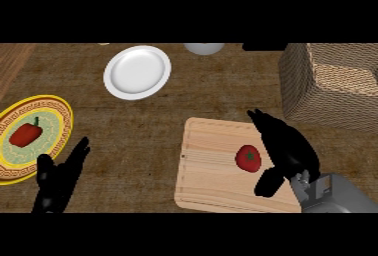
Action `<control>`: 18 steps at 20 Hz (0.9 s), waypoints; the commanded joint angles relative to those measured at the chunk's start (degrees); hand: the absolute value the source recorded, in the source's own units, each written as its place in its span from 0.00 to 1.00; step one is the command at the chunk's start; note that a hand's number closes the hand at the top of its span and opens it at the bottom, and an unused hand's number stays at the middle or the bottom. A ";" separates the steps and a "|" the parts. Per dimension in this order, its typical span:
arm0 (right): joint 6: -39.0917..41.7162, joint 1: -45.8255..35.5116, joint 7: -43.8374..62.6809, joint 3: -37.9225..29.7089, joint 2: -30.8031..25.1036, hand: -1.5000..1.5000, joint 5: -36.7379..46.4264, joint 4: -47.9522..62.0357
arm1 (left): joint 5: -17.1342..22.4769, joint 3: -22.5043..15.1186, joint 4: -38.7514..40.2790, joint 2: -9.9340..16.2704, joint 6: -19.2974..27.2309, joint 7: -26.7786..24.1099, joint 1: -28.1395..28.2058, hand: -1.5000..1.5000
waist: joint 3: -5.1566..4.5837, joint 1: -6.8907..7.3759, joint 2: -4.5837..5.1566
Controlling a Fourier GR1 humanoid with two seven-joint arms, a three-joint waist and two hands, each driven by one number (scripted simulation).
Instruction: Pick the tomato from the cutting board and place it in the basket
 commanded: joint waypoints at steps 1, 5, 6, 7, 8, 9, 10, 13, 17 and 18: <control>-1.39 2.04 1.44 1.07 3.11 0.00 4.35 -1.55 | -0.32 0.04 6.52 -2.21 -0.11 -0.06 0.05 0.50 | -0.59 -0.31 0.36; 2.22 -1.09 -0.82 -2.08 5.32 0.00 4.00 3.63 | -0.82 -0.25 2.98 -1.29 -1.50 1.72 1.14 0.50 | -0.58 0.05 0.37; 0.18 3.93 -2.86 -0.73 3.11 0.00 5.41 0.61 | 0.09 0.82 5.10 -1.26 -1.95 2.26 -0.42 0.50 | -0.58 -0.39 0.35; 3.02 0.57 -0.91 -2.97 4.74 0.00 4.07 2.21 | -0.01 1.21 5.18 -1.04 -2.64 1.02 0.13 0.50 | -0.59 -0.10 0.37; -2.56 2.78 -6.71 0.15 6.54 0.00 8.81 9.23 | -0.86 0.95 5.28 -2.05 -1.22 0.92 -0.94 0.50 | -0.56 0.09 0.48; 2.57 -2.52 -1.70 -0.80 8.83 0.00 6.96 9.24 | -1.73 -0.24 2.00 -2.86 0.80 4.71 -0.85 0.50 | -0.57 0.34 0.43; 3.39 1.72 -5.05 -2.01 4.41 0.00 5.76 8.13 | -1.56 0.53 5.53 -2.87 -0.26 2.79 -2.61 0.50 | -0.58 -0.20 0.44; 2.79 1.89 -5.22 -0.06 7.40 0.00 8.50 13.16 | -0.18 2.28 3.82 -1.19 -1.81 3.87 -1.75 0.50 | -0.57 0.14 0.49; 4.32 3.52 -3.97 -2.41 8.45 0.00 8.74 10.82 | -2.29 0.40 1.86 -3.86 -0.36 2.14 2.88 0.50 | -0.57 0.04 0.34; 6.41 1.97 -3.04 -2.93 9.48 0.00 8.37 10.86 | -2.38 0.99 4.08 -2.91 -2.09 0.91 1.27 0.50 | -0.59 -0.02 0.36</control>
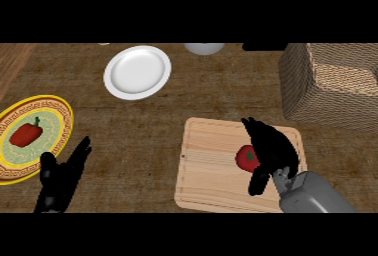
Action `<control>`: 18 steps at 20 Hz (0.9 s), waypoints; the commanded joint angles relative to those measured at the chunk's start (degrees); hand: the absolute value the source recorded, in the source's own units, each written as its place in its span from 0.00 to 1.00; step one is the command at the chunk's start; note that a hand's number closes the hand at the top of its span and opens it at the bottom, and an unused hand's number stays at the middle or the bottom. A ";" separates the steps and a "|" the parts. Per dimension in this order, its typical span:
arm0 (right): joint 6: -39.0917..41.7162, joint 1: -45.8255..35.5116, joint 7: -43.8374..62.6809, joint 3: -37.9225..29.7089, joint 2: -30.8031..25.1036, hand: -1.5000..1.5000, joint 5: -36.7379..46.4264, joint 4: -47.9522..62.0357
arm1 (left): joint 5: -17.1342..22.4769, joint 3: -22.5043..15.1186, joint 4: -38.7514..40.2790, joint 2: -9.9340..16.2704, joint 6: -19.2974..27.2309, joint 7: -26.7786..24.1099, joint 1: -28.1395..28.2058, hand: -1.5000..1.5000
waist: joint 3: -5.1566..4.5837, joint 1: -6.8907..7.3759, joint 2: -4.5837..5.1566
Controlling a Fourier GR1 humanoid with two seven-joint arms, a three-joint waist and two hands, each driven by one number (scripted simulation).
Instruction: Pick the tomato from the cutting board and place it in the basket
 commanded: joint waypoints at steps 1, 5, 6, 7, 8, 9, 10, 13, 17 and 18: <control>0.49 0.62 -0.53 -0.79 2.12 0.00 1.95 1.21 | -0.05 -0.17 3.55 -1.48 -0.44 2.06 0.21 0.50 | -0.63 -0.09 0.40; 0.22 1.87 -4.90 -2.76 1.16 0.00 2.68 2.26 | -2.78 -1.26 5.24 -3.75 1.46 0.09 0.33 0.50 | -0.63 -0.22 0.42; -1.71 0.63 -6.11 -2.28 3.94 0.00 5.27 7.53 | 0.26 0.78 -0.36 -0.93 -1.59 2.86 1.81 0.50 | -0.61 0.23 0.41; -0.71 0.33 -4.20 -2.83 3.98 0.00 5.16 5.22 | 0.21 0.42 -0.42 -0.84 -1.92 4.16 2.07 0.50 | -0.61 0.12 0.38; -0.19 2.52 -4.08 -2.55 4.25 0.00 5.50 3.23 | -1.17 -0.29 -0.54 -2.41 -0.31 4.31 1.01 0.50 | -0.62 -0.08 0.35; -3.02 2.63 -8.17 -3.13 3.51 0.00 6.96 6.89 | -0.63 1.24 -0.37 -0.97 -0.57 6.40 -0.05 0.50 | -0.61 -0.01 0.40; -2.54 2.37 -10.01 -3.78 3.38 0.00 6.86 8.85 | -0.75 0.56 -1.11 -1.10 -1.94 3.93 2.90 0.50 | -0.61 0.14 0.40; -2.63 3.30 -6.06 -2.03 7.62 0.00 9.83 7.28 | -1.71 1.96 2.51 -1.33 -2.19 1.20 1.50 0.50 | -0.63 -0.05 0.38; -3.44 5.10 -13.56 0.96 2.63 1.00 13.43 7.63 | -1.25 1.85 4.15 -2.41 -2.65 0.32 1.43 0.50 | -0.64 -0.19 0.41; -1.62 3.75 -12.21 0.09 3.02 1.00 13.31 6.35 | -0.61 2.22 0.32 -0.99 -3.68 1.81 3.99 0.50 | -0.62 0.07 0.33</control>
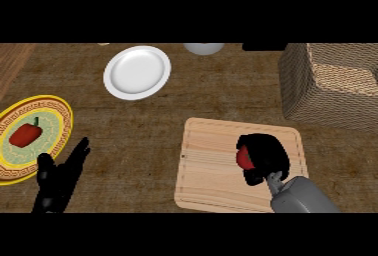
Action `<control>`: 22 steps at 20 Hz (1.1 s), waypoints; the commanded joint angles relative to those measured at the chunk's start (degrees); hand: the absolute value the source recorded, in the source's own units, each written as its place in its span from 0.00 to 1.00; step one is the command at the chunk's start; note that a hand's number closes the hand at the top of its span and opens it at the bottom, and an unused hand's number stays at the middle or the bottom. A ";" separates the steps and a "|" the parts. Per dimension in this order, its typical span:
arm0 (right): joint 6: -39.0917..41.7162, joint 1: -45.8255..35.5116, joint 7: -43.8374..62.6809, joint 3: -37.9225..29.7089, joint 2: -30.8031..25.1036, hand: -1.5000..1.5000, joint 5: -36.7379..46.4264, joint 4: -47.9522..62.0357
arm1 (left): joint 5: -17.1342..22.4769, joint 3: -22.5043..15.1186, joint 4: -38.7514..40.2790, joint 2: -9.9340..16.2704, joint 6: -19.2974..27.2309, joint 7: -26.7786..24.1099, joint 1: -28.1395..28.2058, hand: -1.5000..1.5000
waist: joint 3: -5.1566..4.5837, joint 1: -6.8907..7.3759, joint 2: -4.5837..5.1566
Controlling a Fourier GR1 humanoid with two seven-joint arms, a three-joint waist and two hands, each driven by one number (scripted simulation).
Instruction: Pick the tomato from the cutting board and place it in the basket
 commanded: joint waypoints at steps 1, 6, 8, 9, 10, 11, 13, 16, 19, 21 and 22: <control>3.22 -1.13 -3.84 -1.83 -5.42 1.00 1.19 -2.47 | -0.86 -0.23 5.15 -1.22 -0.44 -1.74 1.28 0.50 | -0.61 -0.21 0.39; -2.75 -1.51 -5.48 1.08 1.84 1.00 7.66 6.18 | -1.46 -0.80 3.12 -3.07 0.95 1.83 0.38 0.50 | -0.57 0.25 0.48; 1.63 -2.75 -1.82 0.16 2.89 1.00 7.09 2.43 | -1.44 0.08 6.08 -2.29 -1.18 -2.67 1.38 0.50 | -0.62 0.07 0.43; -0.11 1.24 -1.78 0.69 1.87 1.00 8.45 0.57 | -0.36 1.30 4.28 -1.31 -1.31 1.46 -0.60 0.50 | -0.60 -0.17 0.38; 1.75 -3.16 0.22 -0.91 4.52 1.00 7.99 3.20 | -1.59 -0.47 2.11 -2.14 -0.72 1.44 1.97 0.50 | -0.59 0.20 0.40; 1.43 -4.21 1.45 -1.23 6.35 1.00 8.25 4.31 | -1.08 1.84 8.19 -1.38 -1.35 -0.40 -2.34 0.50 | -0.62 -0.03 0.50; 0.24 -4.35 4.71 -0.09 9.94 1.00 10.41 5.86 | -1.83 1.07 5.29 -1.96 -0.03 2.02 -1.92 0.50 | -0.59 0.07 0.45; 0.30 -4.85 4.13 -1.55 7.59 1.00 12.19 3.58 | -0.82 1.84 4.78 -0.59 -2.71 0.80 -0.18 0.50 | -0.59 -0.01 0.37; -6.32 -2.64 4.86 -1.15 7.68 1.00 15.63 -0.33 | -1.87 0.80 4.31 -2.79 -0.99 -0.83 1.36 0.50 | -0.60 -0.29 0.30; -7.90 -4.42 7.91 -3.67 12.70 1.00 13.11 -5.03 | -2.21 0.45 3.33 -3.00 -0.05 1.59 0.70 0.50 | -0.58 -0.57 0.19; -10.78 -5.20 5.31 -7.81 11.66 1.00 10.59 -6.72 | -1.94 0.64 2.83 -2.49 -0.64 1.20 1.42 0.50 | -0.53 -0.71 0.19</control>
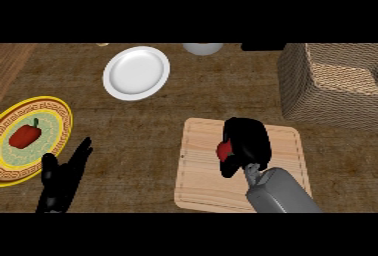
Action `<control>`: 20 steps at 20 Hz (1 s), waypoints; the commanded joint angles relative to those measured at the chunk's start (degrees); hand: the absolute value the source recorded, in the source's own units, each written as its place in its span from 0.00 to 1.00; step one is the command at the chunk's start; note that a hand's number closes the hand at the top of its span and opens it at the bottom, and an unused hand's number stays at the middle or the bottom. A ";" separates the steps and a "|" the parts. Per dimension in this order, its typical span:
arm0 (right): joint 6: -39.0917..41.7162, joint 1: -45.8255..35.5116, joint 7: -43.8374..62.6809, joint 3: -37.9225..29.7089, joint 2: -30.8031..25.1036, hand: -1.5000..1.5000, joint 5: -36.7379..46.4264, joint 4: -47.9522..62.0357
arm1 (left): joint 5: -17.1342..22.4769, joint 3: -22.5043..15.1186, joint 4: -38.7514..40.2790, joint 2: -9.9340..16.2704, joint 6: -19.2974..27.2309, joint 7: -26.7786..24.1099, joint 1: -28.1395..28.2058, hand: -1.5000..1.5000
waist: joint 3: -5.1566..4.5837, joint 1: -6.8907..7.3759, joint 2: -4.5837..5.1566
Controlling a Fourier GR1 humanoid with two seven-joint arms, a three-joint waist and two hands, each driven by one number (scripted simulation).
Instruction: Pick the tomato from the cutting board and place it in the basket
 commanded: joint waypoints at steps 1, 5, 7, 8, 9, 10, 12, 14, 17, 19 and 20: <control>-12.19 0.59 0.04 -6.50 7.20 1.00 -4.77 -7.88 | 0.54 -0.19 1.80 -1.01 0.16 1.58 1.83 0.50 | -0.47 -0.94 0.28; -17.17 -2.49 -1.00 -12.70 6.31 1.00 -6.51 -18.64 | 1.15 0.78 0.90 0.46 -0.69 2.94 2.20 0.50 | -0.61 -1.34 0.06; -15.45 -5.35 1.90 -14.04 5.78 1.00 -5.16 -22.57 | 0.56 -0.37 -0.03 -0.34 -0.80 2.10 3.63 0.50 | -0.71 -0.56 0.08; -13.36 -7.31 3.18 -17.25 4.16 1.00 -6.28 -23.91 | 0.01 0.88 3.88 -0.36 -0.12 0.10 2.30 0.50 | -0.77 -0.85 0.30; -13.24 -5.29 4.81 -16.13 4.02 1.00 -4.98 -28.38 | 1.16 1.06 2.40 -0.64 -0.25 2.20 2.30 0.50 | -0.75 -1.08 0.11; -11.49 -8.61 5.80 -19.91 3.71 1.00 -7.07 -26.57 | -1.25 -0.18 3.88 -1.78 1.48 1.42 0.15 0.50 | -0.75 -0.60 0.42; -7.77 -9.74 9.53 -22.76 1.42 1.00 -6.98 -30.47 | 0.19 -0.03 1.04 -0.89 -0.47 2.57 1.95 0.50 | -0.74 -0.34 0.33; -4.14 -15.21 12.44 -27.41 -1.46 1.00 -7.55 -30.49 | -0.65 -0.34 0.97 -1.24 0.20 2.48 1.73 0.50 | -0.76 -0.14 0.35; -2.00 -19.66 14.40 -33.92 -4.30 1.00 -10.62 -29.92 | -0.80 0.09 2.80 -1.32 0.45 4.04 -1.66 0.50 | -0.75 -0.23 0.46; -0.21 -20.76 14.69 -36.38 -6.48 1.00 -11.89 -29.35 | -0.41 -0.27 -0.42 -0.81 -0.88 3.68 2.09 0.50 | -0.73 0.24 0.41; 0.39 -26.60 15.30 -38.60 -7.89 1.00 -12.58 -24.26 | -0.50 0.41 3.74 -0.99 -1.26 0.82 0.81 0.50 | -0.79 0.39 0.56</control>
